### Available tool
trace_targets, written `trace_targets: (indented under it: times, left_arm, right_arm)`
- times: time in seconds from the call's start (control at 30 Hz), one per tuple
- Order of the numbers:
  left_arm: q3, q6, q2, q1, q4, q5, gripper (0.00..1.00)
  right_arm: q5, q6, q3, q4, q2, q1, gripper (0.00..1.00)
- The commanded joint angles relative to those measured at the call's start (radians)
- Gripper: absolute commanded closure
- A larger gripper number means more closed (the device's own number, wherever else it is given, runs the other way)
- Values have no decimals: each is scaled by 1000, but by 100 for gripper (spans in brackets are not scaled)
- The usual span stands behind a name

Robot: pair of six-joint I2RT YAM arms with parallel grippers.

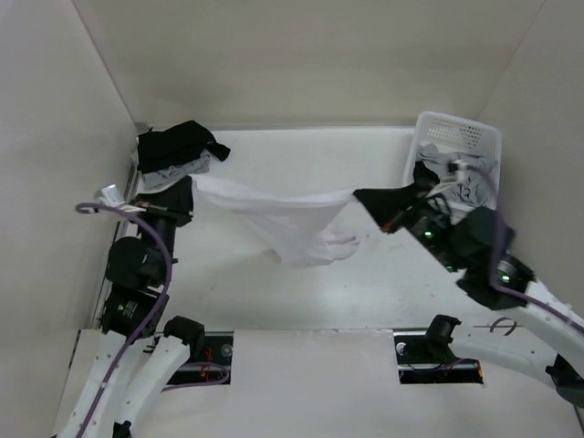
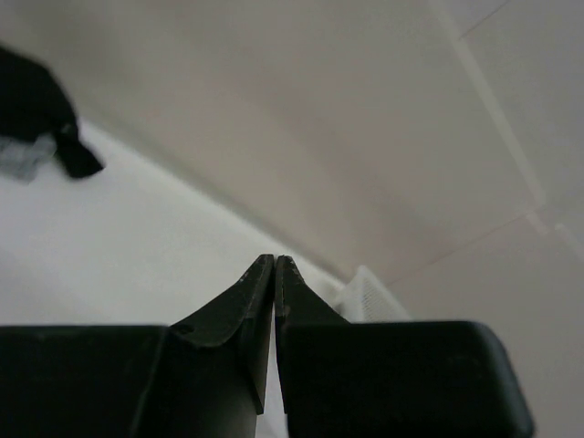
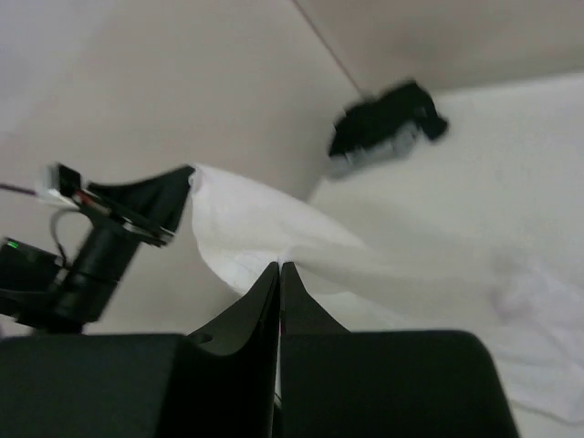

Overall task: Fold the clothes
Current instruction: Flatten the tank top out

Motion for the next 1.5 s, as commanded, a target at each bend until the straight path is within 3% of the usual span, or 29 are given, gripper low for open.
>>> trace_targets:
  times: [0.0,0.2,0.33,0.47,0.6,0.73,0.87,1.0,1.3,1.37,1.47]
  left_arm:
    - [148,60,-41,-9,154,-74,100]
    - [321,101,-2,-3,211,-61,100]
    - [363,137,51,11,214,-59,100]
    - [300,149,168,13,244,-65,100]
    - [234,126,417,72,321,-55,100]
    - [342,66,689,157,350,-3,100]
    - [516,71,812,198,350,24,100]
    - [649,115,843,215,340,37,100]
    - [785,198,845,238,308,42,100]
    - [777,223,822,226,308,31,100]
    - [700,232,763,203,317,16,100]
  right_arm:
    - [209,-130,200,-250,-76,57,97]
    - [381,-278,491,-281,-33,212,98]
    - [366,-330,568,-255,47,216,97]
    - [80,-251,536,-226,176,-70,97]
    - [-265,-106,480,-88,359,-384,97]
    - [-349,-98,618,-66,600,-473,97]
    - [-354,-130,877,-158,783,-515,97]
    - [-363,-143,1101,-241,886,-535,97]
    - [-366,-163,1583,-469,1030,-556,97]
    - [-357,-169,1548,-488,1003,-554,97]
    - [-331,-186,1319,-438,887,-553,98]
